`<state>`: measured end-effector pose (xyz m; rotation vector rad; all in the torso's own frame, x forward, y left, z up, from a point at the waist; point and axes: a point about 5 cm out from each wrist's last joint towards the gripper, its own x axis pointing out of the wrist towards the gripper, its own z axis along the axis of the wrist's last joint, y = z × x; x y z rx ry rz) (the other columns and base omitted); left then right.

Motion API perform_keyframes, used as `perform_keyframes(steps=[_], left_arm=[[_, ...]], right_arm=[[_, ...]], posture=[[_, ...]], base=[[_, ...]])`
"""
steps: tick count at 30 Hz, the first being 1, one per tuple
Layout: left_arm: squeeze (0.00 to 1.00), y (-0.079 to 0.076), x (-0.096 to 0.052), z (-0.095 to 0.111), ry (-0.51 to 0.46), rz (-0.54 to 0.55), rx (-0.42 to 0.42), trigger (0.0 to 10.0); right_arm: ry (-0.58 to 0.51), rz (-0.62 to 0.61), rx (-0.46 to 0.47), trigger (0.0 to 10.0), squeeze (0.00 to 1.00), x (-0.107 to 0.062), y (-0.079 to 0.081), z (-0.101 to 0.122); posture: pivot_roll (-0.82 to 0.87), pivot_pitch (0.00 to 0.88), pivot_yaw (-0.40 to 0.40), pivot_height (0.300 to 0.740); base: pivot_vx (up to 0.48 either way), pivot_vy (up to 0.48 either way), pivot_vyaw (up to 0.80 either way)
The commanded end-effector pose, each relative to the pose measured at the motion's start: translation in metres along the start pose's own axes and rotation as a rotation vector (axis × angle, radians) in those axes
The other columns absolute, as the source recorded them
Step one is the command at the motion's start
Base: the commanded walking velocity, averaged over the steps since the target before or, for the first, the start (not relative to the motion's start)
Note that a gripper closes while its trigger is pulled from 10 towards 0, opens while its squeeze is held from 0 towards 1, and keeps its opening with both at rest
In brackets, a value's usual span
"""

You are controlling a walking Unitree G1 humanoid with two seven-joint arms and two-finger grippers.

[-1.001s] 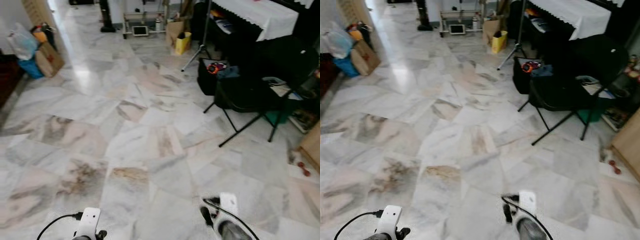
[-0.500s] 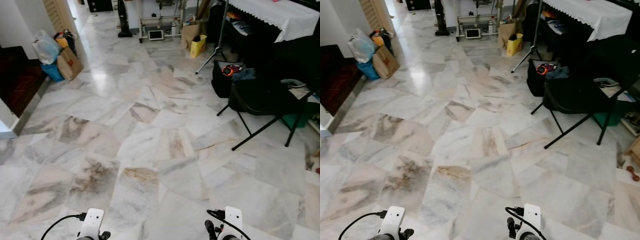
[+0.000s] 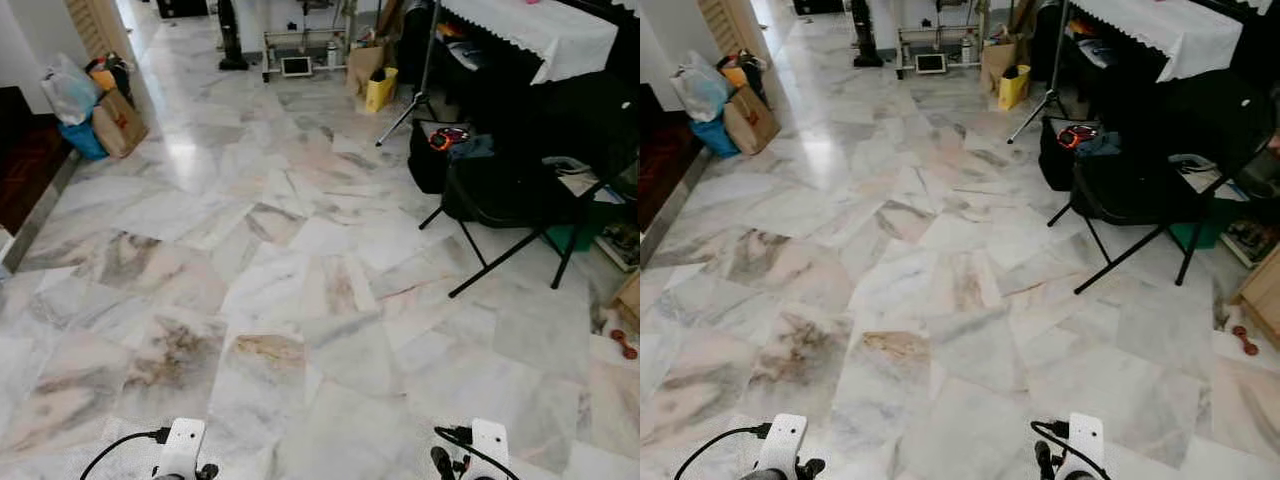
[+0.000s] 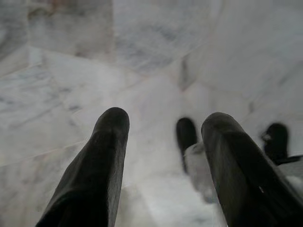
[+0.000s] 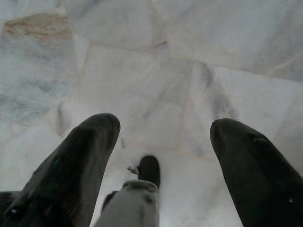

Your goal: Hang keys on a hook

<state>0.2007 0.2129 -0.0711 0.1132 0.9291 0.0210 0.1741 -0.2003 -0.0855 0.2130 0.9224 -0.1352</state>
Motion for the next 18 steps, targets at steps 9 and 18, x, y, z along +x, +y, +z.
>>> perform_keyframes(steps=[9,18], left_arm=[[0.00,-0.006,0.000,-0.004,-0.006,0.000,-0.067,10.0],[0.00,0.003,-0.002,-0.010,0.014,0.011,-0.040,10.0]], right_arm=[[0.021,0.007,0.021,10.0,0.00,0.002,0.013,-0.003],[0.027,0.027,0.017,10.0,0.00,0.003,0.025,-0.005]], posture=[[0.07,0.000,-0.056,0.740],[0.05,0.000,-0.009,0.740]], base=[[0.000,0.000,0.00],[0.000,0.000,-0.27]])
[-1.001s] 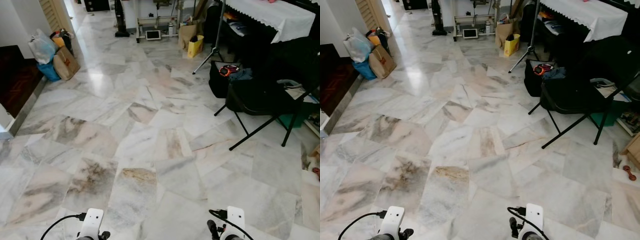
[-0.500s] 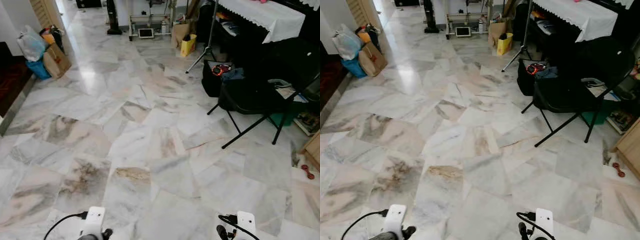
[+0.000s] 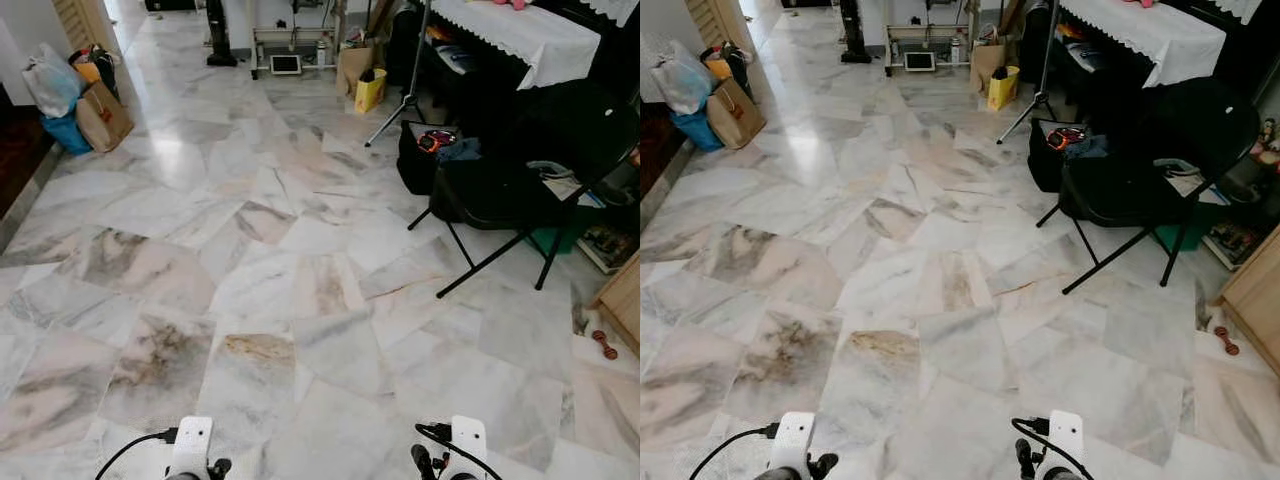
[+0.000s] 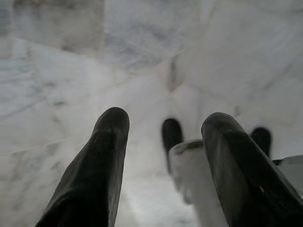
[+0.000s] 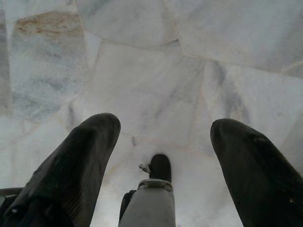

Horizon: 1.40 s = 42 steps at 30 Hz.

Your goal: Hang keys on a hook

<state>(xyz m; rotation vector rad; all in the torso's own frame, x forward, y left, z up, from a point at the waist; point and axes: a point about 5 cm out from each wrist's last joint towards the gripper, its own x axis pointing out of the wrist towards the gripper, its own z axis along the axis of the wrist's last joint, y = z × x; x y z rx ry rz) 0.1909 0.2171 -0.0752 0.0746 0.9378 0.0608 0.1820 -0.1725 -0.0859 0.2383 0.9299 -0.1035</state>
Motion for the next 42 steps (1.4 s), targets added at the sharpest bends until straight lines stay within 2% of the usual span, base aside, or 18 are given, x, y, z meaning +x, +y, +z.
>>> perform_keyframes(steps=[1,9,17,19,26,27,28,30,34,42], left_arm=[[0.00,-0.0002,0.0003,0.0011,0.003,-0.006,0.010,10.0],[0.00,0.0004,0.0010,0.0059,-0.006,-0.007,0.015,10.0],[0.00,0.0049,0.0008,0.0064,0.001,0.002,0.033,10.0],[0.00,0.0045,0.0007,0.0063,0.003,-0.008,0.061,10.0],[0.00,0.0045,0.0007,0.0065,0.000,-0.013,0.051,10.0],[0.00,0.0044,0.0007,0.0067,-0.001,-0.014,0.056,10.0],[0.00,0.0043,0.0008,0.0068,0.008,-0.020,0.107,10.0],[0.00,0.0039,0.0008,0.0065,0.012,-0.024,0.122,10.0],[0.00,0.0037,0.0007,0.0050,0.017,-0.021,0.099,10.0],[0.00,-0.0005,0.0010,0.0037,0.023,-0.038,0.078,10.0]], right_arm=[[0.015,-0.010,0.009,10.0,0.00,-0.0011,-0.0037,-0.0042],[0.017,-0.042,0.046,10.0,0.00,-0.0015,-0.0060,-0.0056],[0.021,-0.034,0.041,10.0,0.00,-0.0013,-0.0066,-0.0045],[0.022,-0.032,0.036,10.0,0.00,-0.0014,-0.0069,-0.0045],[0.023,-0.030,0.037,10.0,0.00,-0.0018,-0.0079,-0.0055],[0.023,-0.030,0.037,10.0,0.00,-0.0018,-0.0081,-0.0056],[0.025,-0.031,0.037,10.0,0.00,-0.0020,-0.0083,-0.0062],[0.027,-0.031,0.034,10.0,0.00,-0.0020,-0.0083,-0.0066],[0.028,-0.029,0.034,10.0,0.00,-0.0021,-0.0080,-0.0070],[0.033,-0.023,0.013,10.0,0.00,-0.0020,-0.0078,-0.0069]], posture=[[0.05,0.000,-0.009,0.740],[0.07,0.000,-0.006,0.740],[0.07,0.000,-0.003,0.740],[0.07,0.000,-0.001,0.740],[0.07,0.000,0.000,0.740],[0.07,0.000,0.000,0.740],[0.07,0.000,0.002,0.740],[0.07,0.000,0.001,0.740],[0.07,0.000,0.003,0.740],[0.07,0.003,0.001,0.740]], base=[[0.000,0.000,-0.61],[0.000,0.000,-0.62],[0.000,0.000,-0.62],[0.000,0.000,-0.62],[0.000,0.000,-0.62],[0.000,0.000,-0.62],[0.000,0.000,-0.62],[0.000,-0.240,-0.62],[0.000,-0.429,-0.62],[0.000,0.000,-0.62]])
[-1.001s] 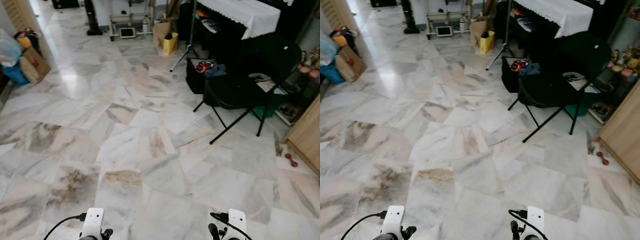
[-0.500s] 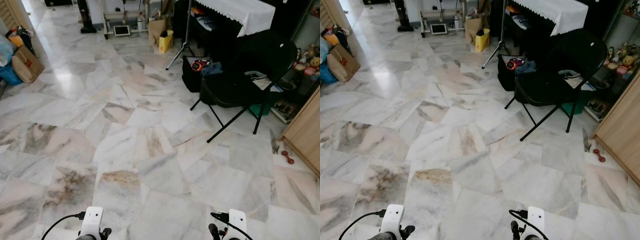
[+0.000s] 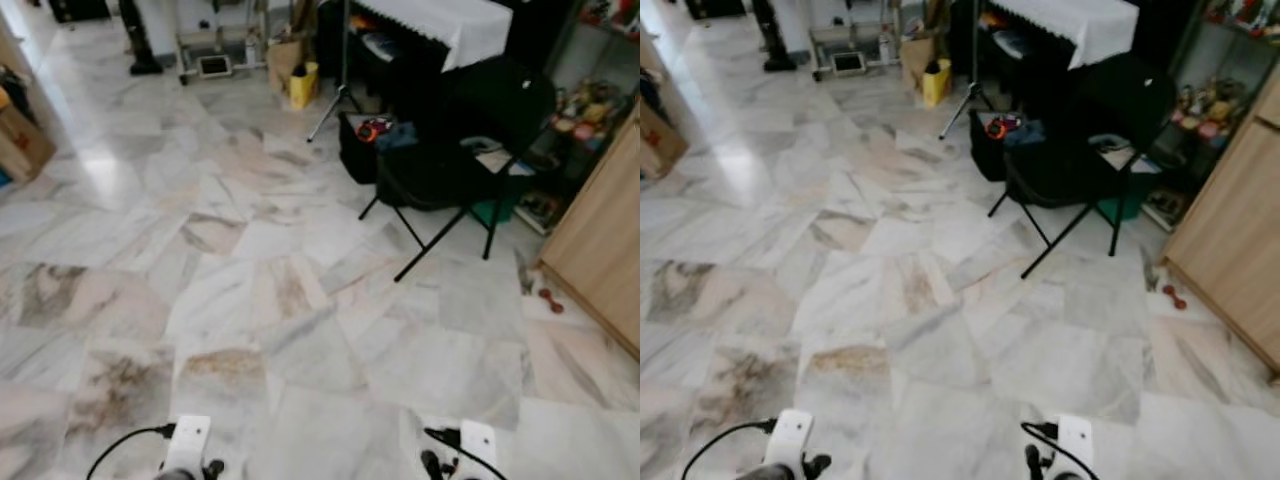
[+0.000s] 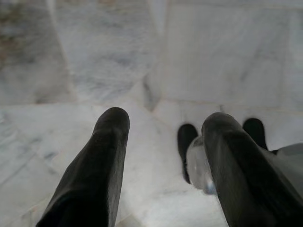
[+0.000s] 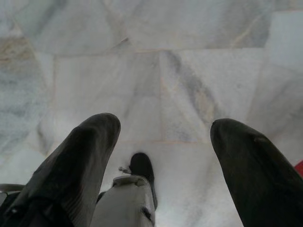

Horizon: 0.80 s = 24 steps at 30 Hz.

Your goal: Hang keys on a hook

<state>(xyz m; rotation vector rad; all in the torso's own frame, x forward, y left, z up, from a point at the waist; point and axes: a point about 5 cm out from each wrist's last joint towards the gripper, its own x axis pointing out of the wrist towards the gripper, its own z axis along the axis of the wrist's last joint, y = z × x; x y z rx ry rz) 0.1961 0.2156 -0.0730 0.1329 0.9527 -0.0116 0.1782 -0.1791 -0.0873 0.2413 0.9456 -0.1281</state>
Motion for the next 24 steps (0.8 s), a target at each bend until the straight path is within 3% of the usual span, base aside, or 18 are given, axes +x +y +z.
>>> perform_keyframes(steps=[1,24], left_arm=[[0.00,0.0006,-0.0002,-0.0022,0.014,0.000,0.002,10.0],[0.00,0.0023,-0.0002,-0.0012,0.014,0.009,0.022,10.0]], right_arm=[[0.019,0.000,0.001,10.0,0.00,-0.0007,-0.0004,-0.0047],[0.022,0.000,-0.003,10.0,0.00,-0.0010,-0.0016,-0.0056]], posture=[[0.07,0.003,0.001,0.740],[0.07,0.005,0.001,0.740]], base=[[0.000,0.000,-0.62],[0.000,-0.022,-0.62]])
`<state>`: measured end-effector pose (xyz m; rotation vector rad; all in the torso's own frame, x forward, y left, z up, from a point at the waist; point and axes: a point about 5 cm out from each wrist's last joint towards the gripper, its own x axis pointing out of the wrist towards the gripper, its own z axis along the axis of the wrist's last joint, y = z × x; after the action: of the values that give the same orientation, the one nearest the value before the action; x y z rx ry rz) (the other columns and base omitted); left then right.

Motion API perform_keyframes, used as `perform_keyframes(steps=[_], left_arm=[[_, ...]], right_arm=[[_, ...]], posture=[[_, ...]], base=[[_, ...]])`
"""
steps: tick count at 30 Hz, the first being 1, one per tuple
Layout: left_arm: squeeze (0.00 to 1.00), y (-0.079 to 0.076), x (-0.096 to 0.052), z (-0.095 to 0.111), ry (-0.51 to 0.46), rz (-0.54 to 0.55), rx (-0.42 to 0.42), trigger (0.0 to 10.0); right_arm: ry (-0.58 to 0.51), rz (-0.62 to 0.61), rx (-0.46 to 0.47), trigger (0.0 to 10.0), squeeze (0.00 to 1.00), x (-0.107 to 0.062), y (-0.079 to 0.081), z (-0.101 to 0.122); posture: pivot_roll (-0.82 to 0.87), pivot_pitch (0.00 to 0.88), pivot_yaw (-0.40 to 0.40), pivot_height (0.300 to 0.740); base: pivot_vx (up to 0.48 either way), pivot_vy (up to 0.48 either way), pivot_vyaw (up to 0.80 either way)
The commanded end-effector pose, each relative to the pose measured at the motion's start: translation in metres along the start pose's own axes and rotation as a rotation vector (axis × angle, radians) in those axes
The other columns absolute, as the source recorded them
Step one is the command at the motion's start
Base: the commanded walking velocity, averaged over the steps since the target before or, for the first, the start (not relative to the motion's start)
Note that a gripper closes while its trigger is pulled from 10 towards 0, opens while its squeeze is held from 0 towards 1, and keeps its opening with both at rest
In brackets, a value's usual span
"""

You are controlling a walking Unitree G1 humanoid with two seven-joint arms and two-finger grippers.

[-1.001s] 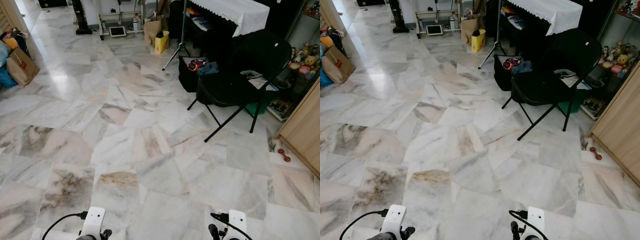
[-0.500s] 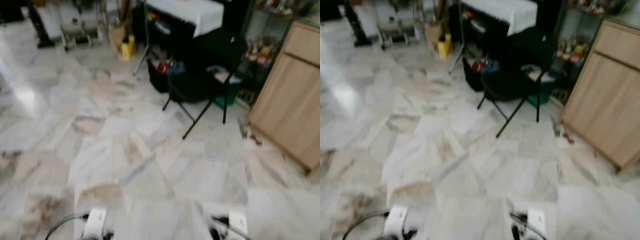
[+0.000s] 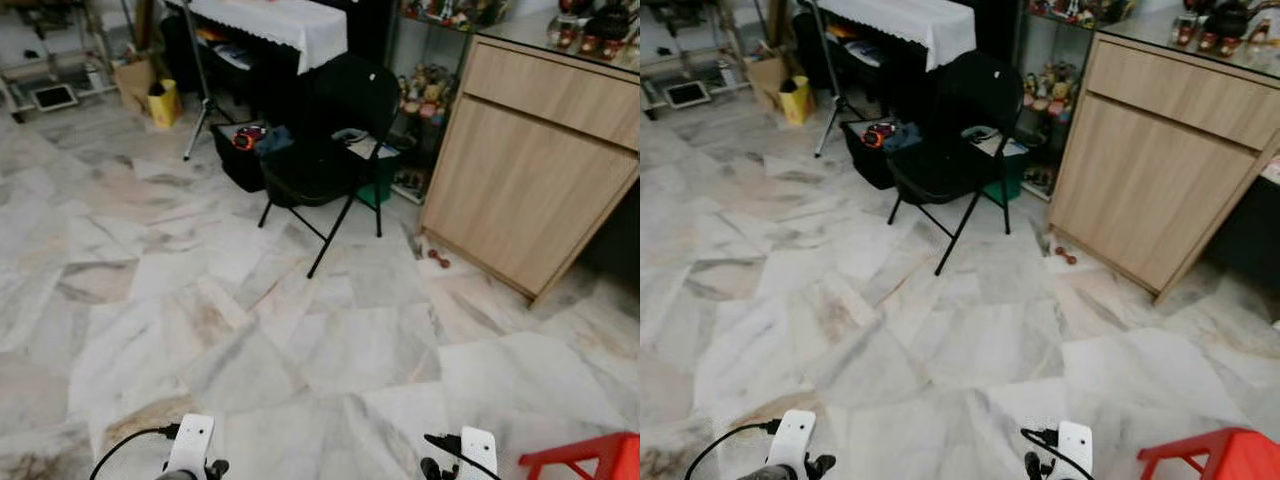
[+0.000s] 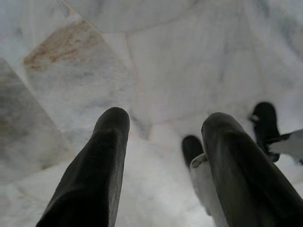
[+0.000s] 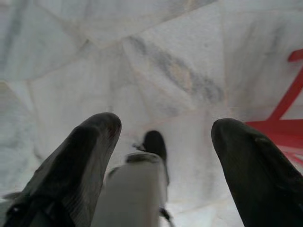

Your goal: Hang keys on a hook

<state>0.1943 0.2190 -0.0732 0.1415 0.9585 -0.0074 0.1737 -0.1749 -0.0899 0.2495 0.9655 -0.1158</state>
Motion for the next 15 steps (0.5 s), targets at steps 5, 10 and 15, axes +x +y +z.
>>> perform_keyframes(steps=[5,10,15], left_arm=[[0.00,-0.0013,0.0006,0.0010,0.010,0.003,0.019,10.0],[0.00,-0.0021,0.0007,0.0017,0.008,0.001,0.034,10.0],[0.00,-0.0020,0.0006,0.0004,0.014,0.005,0.026,10.0]], right_arm=[[0.001,-0.012,-0.007,10.0,0.00,-0.0005,-0.0046,0.0008],[0.000,-0.014,-0.006,10.0,0.00,-0.0005,-0.0048,0.0010],[0.001,-0.015,-0.007,10.0,0.00,-0.0005,-0.0051,0.0010]], posture=[[0.07,0.006,0.000,0.740],[0.07,0.005,-0.001,0.740],[0.07,0.005,-0.001,0.740]], base=[[0.000,-0.101,-0.62],[0.000,0.000,-0.62],[0.000,-0.146,-0.62]])
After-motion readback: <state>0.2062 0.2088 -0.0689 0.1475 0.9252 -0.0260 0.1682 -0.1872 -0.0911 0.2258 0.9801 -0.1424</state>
